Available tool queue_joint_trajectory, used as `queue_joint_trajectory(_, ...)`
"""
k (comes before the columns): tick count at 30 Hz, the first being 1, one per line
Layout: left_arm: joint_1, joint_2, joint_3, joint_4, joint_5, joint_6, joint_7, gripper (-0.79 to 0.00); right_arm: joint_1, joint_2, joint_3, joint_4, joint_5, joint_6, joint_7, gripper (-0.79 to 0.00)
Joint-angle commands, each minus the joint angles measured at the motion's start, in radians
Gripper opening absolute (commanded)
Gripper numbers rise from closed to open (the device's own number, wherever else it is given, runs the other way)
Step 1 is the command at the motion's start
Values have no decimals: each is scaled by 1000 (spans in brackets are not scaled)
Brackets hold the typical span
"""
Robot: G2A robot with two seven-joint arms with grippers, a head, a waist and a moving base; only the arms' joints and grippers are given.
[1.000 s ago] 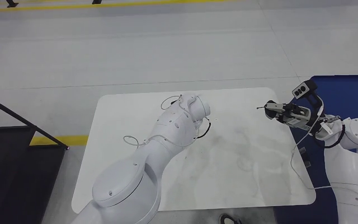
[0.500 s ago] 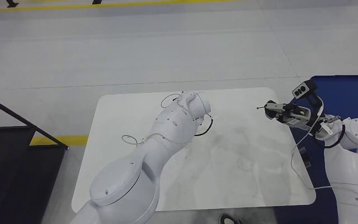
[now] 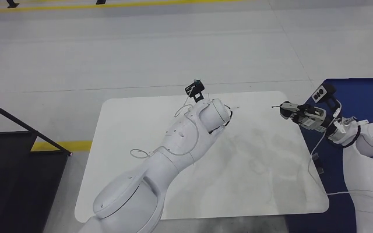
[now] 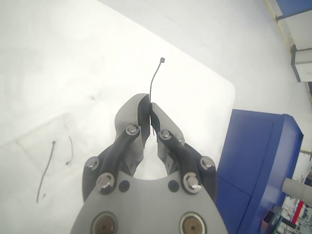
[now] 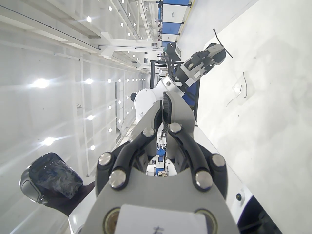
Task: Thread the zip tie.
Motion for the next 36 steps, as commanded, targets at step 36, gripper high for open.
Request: queue_joint_trajectory(36, 363, 178, -198, -561, 219, -410, -49, -785, -81, 14, -25, -120, 11, 190, 56, -785)
